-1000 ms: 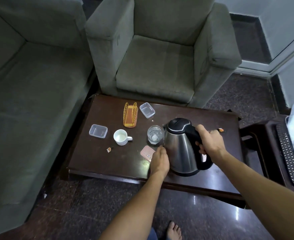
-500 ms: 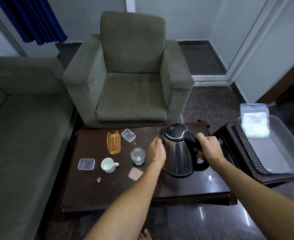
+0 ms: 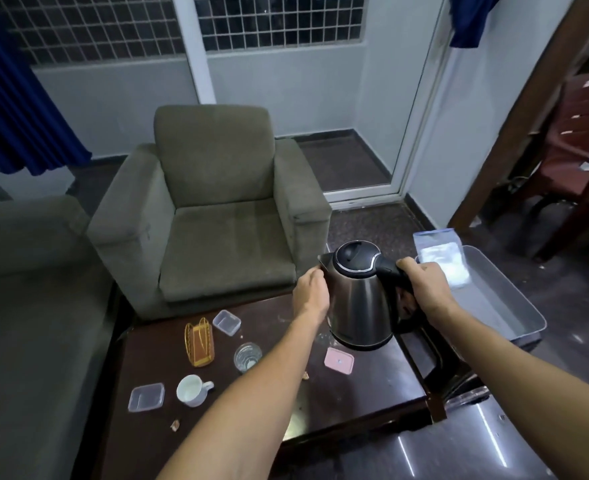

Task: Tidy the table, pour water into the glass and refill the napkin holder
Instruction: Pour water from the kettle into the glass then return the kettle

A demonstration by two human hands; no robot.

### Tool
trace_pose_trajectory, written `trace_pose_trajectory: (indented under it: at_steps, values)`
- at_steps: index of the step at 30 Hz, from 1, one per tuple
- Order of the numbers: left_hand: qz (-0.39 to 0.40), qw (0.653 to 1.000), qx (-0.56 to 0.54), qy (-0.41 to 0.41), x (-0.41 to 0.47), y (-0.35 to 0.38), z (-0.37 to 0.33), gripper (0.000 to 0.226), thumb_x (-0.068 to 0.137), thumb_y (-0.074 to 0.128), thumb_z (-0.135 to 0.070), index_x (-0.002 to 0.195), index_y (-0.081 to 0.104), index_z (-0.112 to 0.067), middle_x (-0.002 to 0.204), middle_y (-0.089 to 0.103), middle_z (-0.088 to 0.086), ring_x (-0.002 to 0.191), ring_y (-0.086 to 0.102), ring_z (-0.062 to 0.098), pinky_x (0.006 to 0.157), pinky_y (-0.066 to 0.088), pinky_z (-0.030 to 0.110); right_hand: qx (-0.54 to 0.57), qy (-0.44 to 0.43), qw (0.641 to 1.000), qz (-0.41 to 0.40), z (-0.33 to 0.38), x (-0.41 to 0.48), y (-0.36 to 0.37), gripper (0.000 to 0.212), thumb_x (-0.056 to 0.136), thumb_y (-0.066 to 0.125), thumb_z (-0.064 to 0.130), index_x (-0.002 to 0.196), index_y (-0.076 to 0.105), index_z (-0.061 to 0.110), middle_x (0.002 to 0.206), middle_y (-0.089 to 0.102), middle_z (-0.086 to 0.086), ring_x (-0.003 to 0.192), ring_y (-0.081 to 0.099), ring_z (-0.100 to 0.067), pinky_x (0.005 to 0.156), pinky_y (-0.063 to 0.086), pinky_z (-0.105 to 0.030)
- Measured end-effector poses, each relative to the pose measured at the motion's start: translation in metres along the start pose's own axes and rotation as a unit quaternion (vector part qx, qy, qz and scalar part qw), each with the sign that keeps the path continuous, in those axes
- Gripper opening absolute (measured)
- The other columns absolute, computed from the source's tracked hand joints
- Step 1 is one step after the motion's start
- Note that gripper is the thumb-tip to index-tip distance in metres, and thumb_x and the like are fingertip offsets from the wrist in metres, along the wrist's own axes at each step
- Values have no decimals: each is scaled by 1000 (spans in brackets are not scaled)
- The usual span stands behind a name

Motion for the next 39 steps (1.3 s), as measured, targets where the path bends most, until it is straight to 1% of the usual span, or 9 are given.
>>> trace_pose_trajectory:
  at_steps: [5,10,15,20,24,28,32,37,39]
  values:
    - [31,999,-5,21,3,18,-18,35,103,41,-25,90,64,-2,114,70,23,113,61,42,101,47,48,-12,-9,999,-35,5,4,-24,49,71,55,50,41,55,12,41,54,-12,39,49,-22,42,38,-27]
    - [58,998,0,35,4,52,-33,38,102,40,-28,92,66,-3,110,73,19,110,63,39,101,48,48,-15,-7,997,-79,-2,9,-57,46,70,55,52,45,54,14,39,51,-4,37,46,-19,45,38,-27]
    - [89,995,-3,34,3,102,-43,38,101,42,-32,101,72,-9,116,74,13,113,65,35,104,48,46,-2,-1,995,-99,-21,21,-103,48,76,56,45,43,56,12,45,53,-16,39,44,-24,56,45,-43]
    - [112,993,-30,20,1,166,-55,41,95,42,-36,112,73,-14,121,74,10,118,66,34,107,48,48,-10,4,991,-137,-43,44,-160,59,77,59,47,52,57,-6,46,56,-14,36,48,-21,54,47,-42]
    - [128,990,-51,-2,5,222,-58,50,88,40,-46,118,72,-21,127,71,9,123,63,36,108,48,56,-33,10,989,-147,-62,71,-206,52,78,60,46,40,58,10,45,56,-14,36,49,-19,51,47,-38]
    - [139,989,-57,-17,13,277,-57,34,85,40,-43,78,71,-33,103,76,12,108,68,39,100,52,59,-54,21,988,-143,-87,106,-247,51,77,60,47,39,57,14,43,56,-9,36,51,-17,42,39,-26]
    - [126,989,-65,-39,20,326,-54,37,82,37,-43,83,69,-24,108,75,12,109,67,38,101,52,55,-69,27,987,-140,-122,142,-280,53,79,59,46,38,57,12,40,55,-10,38,49,-19,44,40,-26]
    - [120,985,-101,-72,33,382,-43,32,85,43,-43,79,73,-32,105,75,10,110,67,40,104,49,59,-78,32,985,-149,-165,182,-306,54,78,56,44,41,52,4,43,50,-22,41,44,-20,51,40,-32]
    - [117,983,-118,-83,38,399,-35,32,84,44,-41,78,75,-34,102,76,7,111,68,39,105,49,57,-81,38,984,-153,-180,195,-314,51,76,54,43,39,45,8,41,42,-14,44,40,-21,52,36,-33]
Point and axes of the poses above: each hand's wrist, its own x-axis towards the middle knuckle, its own y-axis out of the palm, z = x × y, the point moved 1 cm from there along x, towards the middle knuckle
